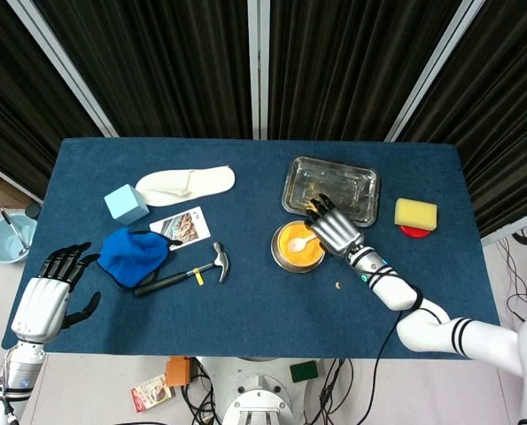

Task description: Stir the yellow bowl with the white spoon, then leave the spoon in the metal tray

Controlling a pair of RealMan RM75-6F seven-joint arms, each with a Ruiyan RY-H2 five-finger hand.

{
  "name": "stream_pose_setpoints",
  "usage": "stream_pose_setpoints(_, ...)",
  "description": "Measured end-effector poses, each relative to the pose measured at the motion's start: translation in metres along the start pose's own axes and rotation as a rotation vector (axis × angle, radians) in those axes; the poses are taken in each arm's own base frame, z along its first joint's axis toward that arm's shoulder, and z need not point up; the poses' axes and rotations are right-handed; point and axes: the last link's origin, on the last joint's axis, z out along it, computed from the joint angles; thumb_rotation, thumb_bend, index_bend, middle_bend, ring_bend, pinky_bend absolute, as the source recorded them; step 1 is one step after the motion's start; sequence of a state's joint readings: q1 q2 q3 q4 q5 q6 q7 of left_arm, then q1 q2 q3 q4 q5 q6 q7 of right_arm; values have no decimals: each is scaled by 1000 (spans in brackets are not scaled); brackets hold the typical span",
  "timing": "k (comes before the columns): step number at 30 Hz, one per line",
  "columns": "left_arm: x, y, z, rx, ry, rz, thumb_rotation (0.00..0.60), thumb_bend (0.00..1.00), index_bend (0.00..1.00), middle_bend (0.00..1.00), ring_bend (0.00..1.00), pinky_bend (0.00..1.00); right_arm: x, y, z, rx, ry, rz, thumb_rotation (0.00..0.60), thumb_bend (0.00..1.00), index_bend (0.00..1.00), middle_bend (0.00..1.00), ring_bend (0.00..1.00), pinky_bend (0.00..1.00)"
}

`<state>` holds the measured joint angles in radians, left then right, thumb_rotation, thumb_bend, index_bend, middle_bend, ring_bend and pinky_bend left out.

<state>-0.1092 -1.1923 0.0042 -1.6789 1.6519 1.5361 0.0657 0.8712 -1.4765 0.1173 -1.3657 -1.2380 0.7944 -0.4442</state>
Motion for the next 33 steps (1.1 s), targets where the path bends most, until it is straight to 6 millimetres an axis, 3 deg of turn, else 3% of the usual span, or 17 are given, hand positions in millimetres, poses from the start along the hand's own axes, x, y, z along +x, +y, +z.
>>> stream_pose_setpoints(33,-3,-7,-2,25,-12,4,540,331,184,91,107,131,-7,-5,14,12,20,-2,600,427,531,266,64,67)
